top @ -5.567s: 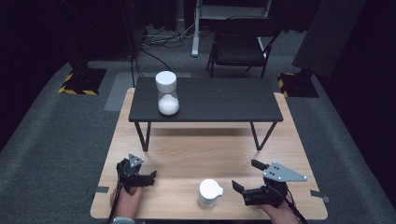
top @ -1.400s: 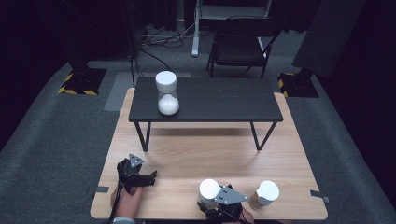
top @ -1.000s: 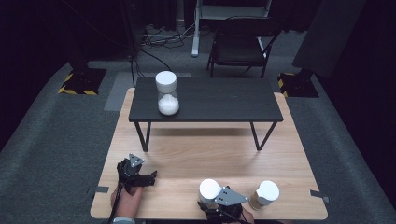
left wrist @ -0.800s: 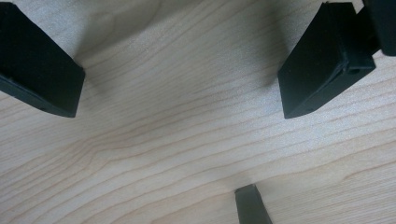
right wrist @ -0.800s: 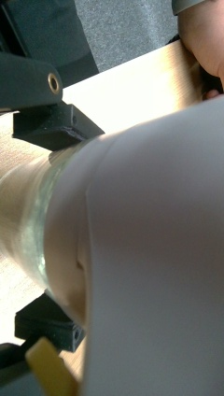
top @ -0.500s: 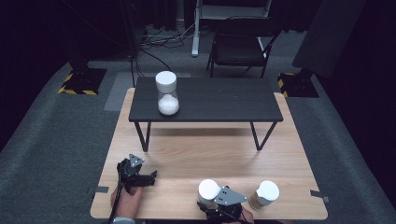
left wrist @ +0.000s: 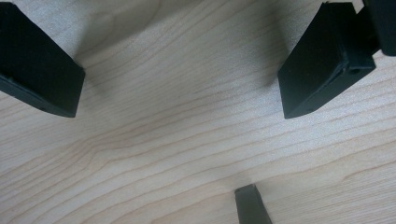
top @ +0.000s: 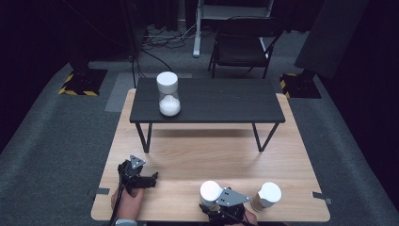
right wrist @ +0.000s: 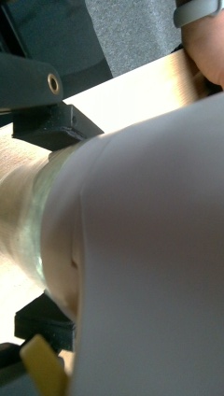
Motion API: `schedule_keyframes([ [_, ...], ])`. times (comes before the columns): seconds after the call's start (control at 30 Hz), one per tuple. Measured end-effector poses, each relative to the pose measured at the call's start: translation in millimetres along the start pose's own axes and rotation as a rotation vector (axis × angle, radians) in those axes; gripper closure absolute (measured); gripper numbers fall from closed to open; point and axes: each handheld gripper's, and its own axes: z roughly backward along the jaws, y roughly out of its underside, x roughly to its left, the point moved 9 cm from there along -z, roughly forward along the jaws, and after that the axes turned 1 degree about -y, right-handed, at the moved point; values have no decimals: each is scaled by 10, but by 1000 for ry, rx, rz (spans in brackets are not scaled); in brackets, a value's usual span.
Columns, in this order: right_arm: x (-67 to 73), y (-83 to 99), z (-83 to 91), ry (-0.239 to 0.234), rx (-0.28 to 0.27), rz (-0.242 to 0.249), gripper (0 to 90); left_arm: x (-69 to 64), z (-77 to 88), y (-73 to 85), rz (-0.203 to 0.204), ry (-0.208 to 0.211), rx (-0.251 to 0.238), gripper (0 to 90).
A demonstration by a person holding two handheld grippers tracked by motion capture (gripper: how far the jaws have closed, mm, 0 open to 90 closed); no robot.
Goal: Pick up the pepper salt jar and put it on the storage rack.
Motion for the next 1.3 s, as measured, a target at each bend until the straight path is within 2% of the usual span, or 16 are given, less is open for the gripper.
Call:
schedule_keyframes([
  [0.2,-70,-93,43,-11,-15,-26,301,0,0,0,0,1,1,2],
  [0.47,-172,-257,116,9,-15,-41,301,0,0,-1,1,1,1,2],
  [0.87,-140,-528,200,43,-10,-25,301,-1,1,0,-1,1,1,2],
  [1.3,-143,-882,319,77,-34,-47,301,-6,5,4,-7,6,1,2],
])
